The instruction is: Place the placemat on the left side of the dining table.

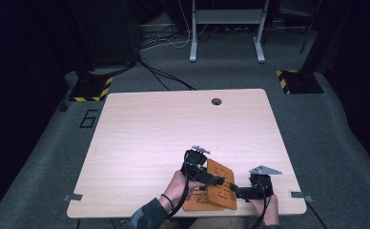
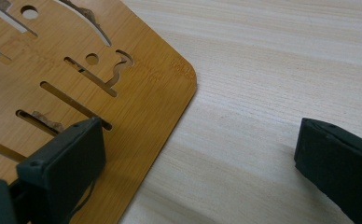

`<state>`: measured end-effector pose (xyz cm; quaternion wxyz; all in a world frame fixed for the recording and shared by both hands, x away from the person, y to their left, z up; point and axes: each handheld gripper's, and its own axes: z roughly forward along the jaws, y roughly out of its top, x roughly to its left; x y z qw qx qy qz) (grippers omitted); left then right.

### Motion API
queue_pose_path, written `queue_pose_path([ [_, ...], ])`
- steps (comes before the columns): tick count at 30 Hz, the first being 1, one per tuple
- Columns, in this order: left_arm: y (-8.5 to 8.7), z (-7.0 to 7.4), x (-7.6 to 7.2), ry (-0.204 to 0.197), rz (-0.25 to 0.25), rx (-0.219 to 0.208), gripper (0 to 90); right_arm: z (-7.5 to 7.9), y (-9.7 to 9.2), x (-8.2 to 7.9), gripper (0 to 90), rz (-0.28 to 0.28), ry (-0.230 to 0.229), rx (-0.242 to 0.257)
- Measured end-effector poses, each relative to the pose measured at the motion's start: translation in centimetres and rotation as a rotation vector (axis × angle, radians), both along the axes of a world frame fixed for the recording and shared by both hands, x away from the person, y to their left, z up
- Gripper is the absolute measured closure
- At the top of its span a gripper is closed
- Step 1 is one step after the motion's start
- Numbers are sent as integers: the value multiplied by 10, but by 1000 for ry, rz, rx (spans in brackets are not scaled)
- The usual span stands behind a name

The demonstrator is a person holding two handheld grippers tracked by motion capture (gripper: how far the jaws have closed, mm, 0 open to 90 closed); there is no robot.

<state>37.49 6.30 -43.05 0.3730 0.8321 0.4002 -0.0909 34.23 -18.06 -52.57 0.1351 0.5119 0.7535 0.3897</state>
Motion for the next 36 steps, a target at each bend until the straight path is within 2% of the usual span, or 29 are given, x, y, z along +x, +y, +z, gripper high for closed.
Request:
queue_pose_path([
  [15,-25,17,0,1,-41,53,234,-1,-5,-1,12,-24,-5,34],
  [20,-33,21,1,3,-58,58,240,-1,-6,-2,12,-41,-8,40],
  [21,-38,23,0,-9,-65,69,240,-1,-7,-2,11,-47,-7,45],
  [27,-49,27,0,-15,-86,89,249,-1,-11,-2,9,-65,-7,67],
  [31,-59,30,-1,-32,-112,124,272,-1,-13,-3,5,-89,-4,80],
  [36,-61,32,0,-31,-119,131,303,-2,-15,-3,4,-91,-10,84],
])
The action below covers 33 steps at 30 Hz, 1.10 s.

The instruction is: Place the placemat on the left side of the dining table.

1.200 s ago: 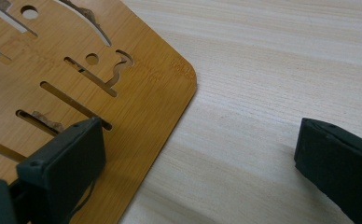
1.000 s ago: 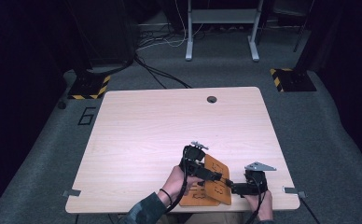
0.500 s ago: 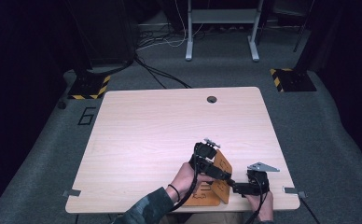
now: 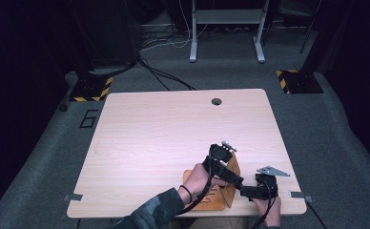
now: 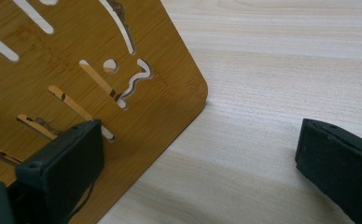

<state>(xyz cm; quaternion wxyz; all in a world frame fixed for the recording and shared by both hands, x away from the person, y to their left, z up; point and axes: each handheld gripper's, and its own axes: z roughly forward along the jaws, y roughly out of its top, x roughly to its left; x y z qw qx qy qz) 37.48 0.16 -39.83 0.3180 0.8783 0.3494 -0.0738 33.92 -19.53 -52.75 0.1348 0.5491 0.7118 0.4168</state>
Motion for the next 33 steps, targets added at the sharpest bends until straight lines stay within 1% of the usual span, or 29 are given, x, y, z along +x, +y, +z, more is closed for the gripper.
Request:
queue_pose_path([
  [2,-1,1,1,-6,2,2,341,0,0,0,4,-9,4,4],
  [3,-1,1,1,-9,2,1,341,0,0,0,4,-9,4,4],
  [5,-1,1,2,-2,-4,-5,385,0,-1,0,4,-16,5,7],
  [8,-4,2,3,-9,-11,13,413,0,-3,-1,4,-27,3,2],
  [9,-5,1,4,-8,-10,22,437,0,-4,-1,4,-32,3,0],
  [11,-6,1,5,-7,-12,22,442,0,-4,-1,4,-37,5,1],
  [12,-8,0,6,-6,-15,27,474,0,-6,-2,4,-47,4,-2],
  [13,-8,0,6,-6,-17,27,474,0,-6,-2,4,-47,4,-2],
  [14,-10,-1,6,-8,-12,28,489,0,-7,-2,4,-51,3,-1],
  [17,-12,-1,6,-13,-20,38,526,0,-11,-2,4,-64,-1,-1],
  [20,-14,0,7,-18,-17,39,562,0,-12,-3,5,-79,-1,-1],
  [22,-15,1,8,-17,-29,43,586,0,-12,-3,5,-88,0,3],
  [23,-16,2,8,-21,-28,45,604,0,-14,-3,5,-82,-4,-6],
  [26,-19,3,9,-19,-40,46,618,0,-16,-3,7,-98,-4,-3],
  [28,-23,4,9,-26,-54,51,632,0,-17,-3,7,-108,-6,-9],
  [31,-25,5,9,-27,-56,52,650,0,-19,-3,7,-114,-6,-8],
  [32,-27,5,9,-29,-60,56,666,0,-18,-3,7,-120,-4,-30],
  [33,-27,5,9,-29,-60,56,674,0,-17,-3,7,-118,-4,-38],
])
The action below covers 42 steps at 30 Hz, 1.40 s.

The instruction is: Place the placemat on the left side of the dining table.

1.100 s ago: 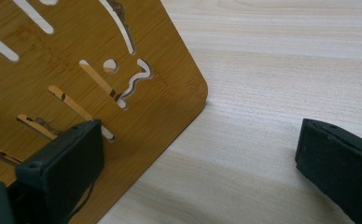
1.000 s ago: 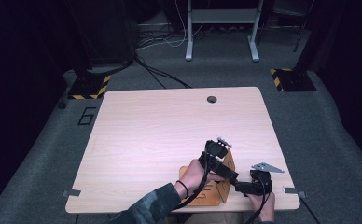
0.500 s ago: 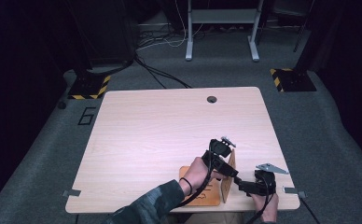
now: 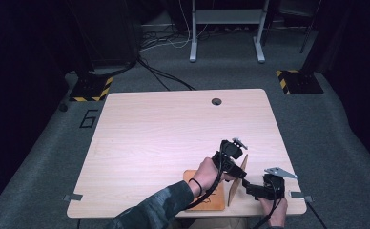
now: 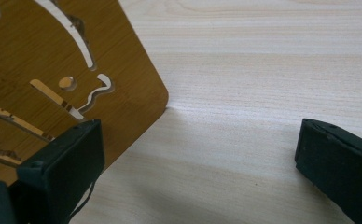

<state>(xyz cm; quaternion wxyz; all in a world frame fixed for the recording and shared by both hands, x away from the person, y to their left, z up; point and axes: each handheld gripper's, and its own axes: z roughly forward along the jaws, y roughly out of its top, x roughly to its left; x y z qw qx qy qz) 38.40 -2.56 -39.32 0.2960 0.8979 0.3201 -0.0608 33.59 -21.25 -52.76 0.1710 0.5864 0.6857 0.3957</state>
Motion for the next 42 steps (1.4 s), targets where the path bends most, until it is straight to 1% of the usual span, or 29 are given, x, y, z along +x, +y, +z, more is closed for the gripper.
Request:
queue_pose_path([
  [1,-2,0,0,-13,-6,4,683,0,1,0,7,-2,-2,-12],
  [3,-3,1,-1,-11,-4,9,686,0,1,0,7,-4,-1,-14],
  [7,-7,3,-2,-27,-13,22,713,0,1,0,7,-18,-2,-14],
  [10,-11,5,-2,-49,-21,35,744,0,0,0,7,-32,-4,-18],
  [12,-13,6,-2,-62,-22,48,753,-1,-1,0,7,-30,-7,-19],
  [16,-16,7,2,-92,-8,65,808,0,-2,-1,2,-48,-2,-1],
  [17,-17,8,3,-98,-5,76,819,-1,-2,-1,1,-58,-6,6],
  [18,-18,8,4,-99,-2,79,836,-1,-3,-2,0,-72,-10,34],
  [19,-18,8,6,-97,3,80,836,-1,-3,-2,0,-72,-10,34],
  [20,-18,8,7,-110,5,89,844,-1,-4,-2,0,-73,-13,31],
  [21,-18,9,9,-111,7,94,855,-1,-4,-3,0,-79,-21,28],
  [22,-18,8,11,-106,11,91,859,0,-4,-4,0,-85,-19,31],
  [23,-18,8,12,-102,13,90,861,0,-5,-5,0,-86,-36,21],
  [24,-17,8,16,-97,22,87,861,0,-5,-5,0,-92,-39,20],
  [25,-17,8,16,-97,22,87,862,0,-5,-5,0,-92,-39,20],
  [27,-16,9,20,-112,28,95,863,0,-5,-6,0,-95,-40,29],
  [29,-15,9,21,-117,28,100,863,0,-5,-5,0,-94,-37,20],
  [32,-11,12,25,-119,34,86,863,-1,-4,-4,0,-91,-31,14],
  [33,-8,16,26,-127,38,80,863,-1,-3,-3,0,-91,-19,3],
  [36,-4,19,28,-135,40,74,863,-1,0,-1,0,-96,-13,-14],
  [37,0,22,30,-133,50,63,863,-1,0,-1,0,-96,-11,-24],
  [39,4,24,33,-133,55,60,863,-1,1,-1,0,-99,-11,-32],
  [40,6,25,34,-134,62,58,863,-1,3,0,0,-101,-3,-49],
  [42,12,28,37,-140,74,50,863,-1,5,0,0,-98,-8,-73],
])
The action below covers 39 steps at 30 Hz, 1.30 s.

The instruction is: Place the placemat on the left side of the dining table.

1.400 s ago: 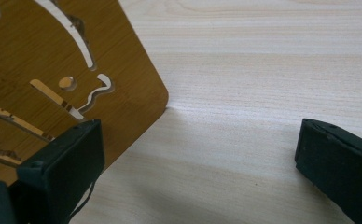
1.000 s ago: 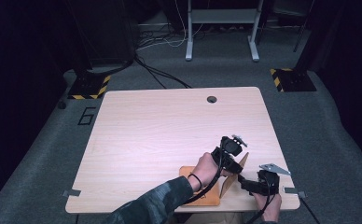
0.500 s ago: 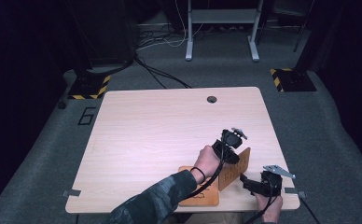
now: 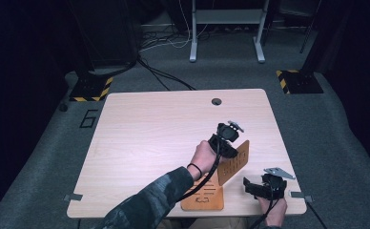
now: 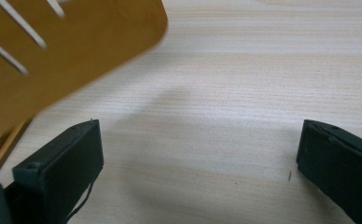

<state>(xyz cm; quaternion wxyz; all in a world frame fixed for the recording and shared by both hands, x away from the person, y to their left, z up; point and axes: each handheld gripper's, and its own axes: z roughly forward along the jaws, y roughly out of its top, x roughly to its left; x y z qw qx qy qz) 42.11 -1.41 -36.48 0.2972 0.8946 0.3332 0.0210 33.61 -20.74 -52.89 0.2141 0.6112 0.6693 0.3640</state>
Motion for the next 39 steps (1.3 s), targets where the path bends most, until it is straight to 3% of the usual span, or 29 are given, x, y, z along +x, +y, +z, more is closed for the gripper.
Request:
queue_pose_path([
  [13,50,13,22,-8,95,-31,863,0,6,4,0,-3,21,-71],
  [21,77,14,32,-20,153,-31,863,0,5,8,0,5,21,-78],
  [24,86,14,35,-23,174,-35,863,-1,10,11,0,2,33,-133],
  [27,95,15,39,-27,195,-39,863,-1,12,12,0,1,38,-157],
  [39,141,16,54,-34,301,-51,863,-1,12,12,0,-6,36,-160],
])
